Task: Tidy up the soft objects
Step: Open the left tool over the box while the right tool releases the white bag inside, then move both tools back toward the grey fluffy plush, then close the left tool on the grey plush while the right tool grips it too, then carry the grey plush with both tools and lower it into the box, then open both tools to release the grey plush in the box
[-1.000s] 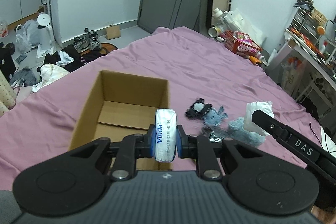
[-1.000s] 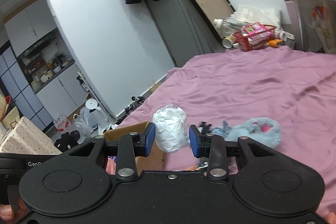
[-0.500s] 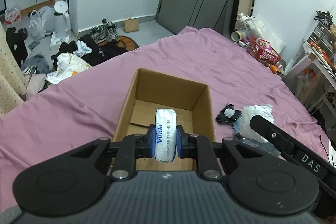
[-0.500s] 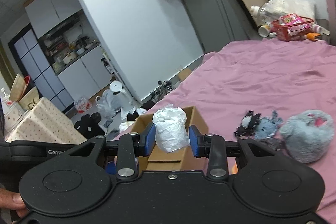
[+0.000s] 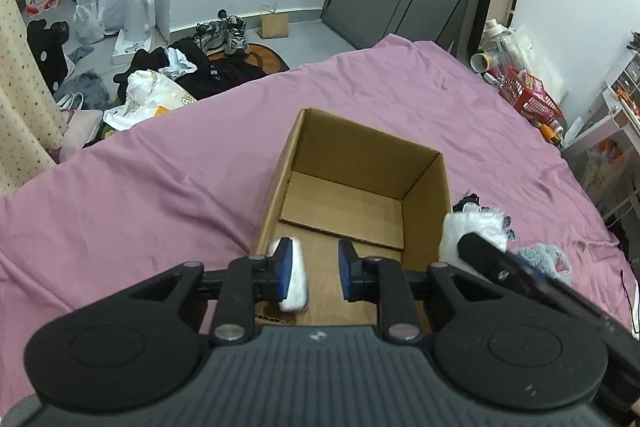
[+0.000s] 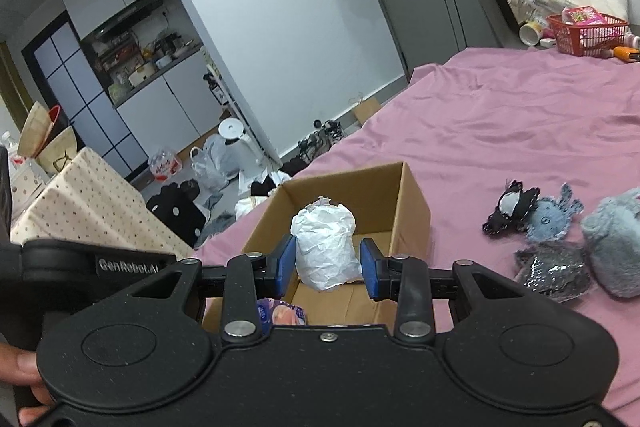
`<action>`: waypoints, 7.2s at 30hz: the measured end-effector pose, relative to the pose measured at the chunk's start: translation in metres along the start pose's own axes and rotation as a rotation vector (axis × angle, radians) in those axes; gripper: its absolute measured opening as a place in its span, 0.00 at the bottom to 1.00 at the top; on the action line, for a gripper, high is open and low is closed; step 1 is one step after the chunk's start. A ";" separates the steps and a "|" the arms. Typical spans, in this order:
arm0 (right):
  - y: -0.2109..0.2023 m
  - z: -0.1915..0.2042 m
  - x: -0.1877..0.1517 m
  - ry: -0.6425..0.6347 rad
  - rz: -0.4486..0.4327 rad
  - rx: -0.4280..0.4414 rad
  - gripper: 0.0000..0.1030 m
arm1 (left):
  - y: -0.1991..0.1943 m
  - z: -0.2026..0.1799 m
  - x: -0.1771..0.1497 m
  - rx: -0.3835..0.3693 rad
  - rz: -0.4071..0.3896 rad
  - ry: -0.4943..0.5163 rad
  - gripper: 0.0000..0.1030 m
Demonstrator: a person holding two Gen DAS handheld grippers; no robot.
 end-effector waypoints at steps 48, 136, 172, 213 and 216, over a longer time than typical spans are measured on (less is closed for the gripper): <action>-0.150 -0.137 0.040 0.452 -0.062 -0.242 0.93 | -0.080 -0.131 -0.014 -0.008 -0.116 0.151 1.00; -0.088 -0.222 0.039 0.718 -0.070 0.100 0.21 | 0.019 -0.242 -0.010 -0.180 -0.029 0.053 0.15; -0.030 -0.062 0.032 0.287 0.012 0.219 0.26 | -0.002 -0.064 0.037 -0.167 -0.088 -0.087 0.11; -0.036 -0.085 0.037 0.369 0.113 -0.023 0.87 | 0.010 -0.051 0.040 -0.020 0.029 -0.081 0.76; -0.041 -0.099 0.037 0.428 0.117 -0.037 0.88 | 0.006 -0.057 0.038 -0.040 0.045 -0.079 0.78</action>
Point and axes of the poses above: each gripper's, at about its wrist camera, not at the fingertips, and y roughly the way its jaws point, z to its left, x to its top, the point moved 2 cm from there along y, roughly the way its jaws point, and after that the axes turned 5 degrees about x, right-handed, at the moved point
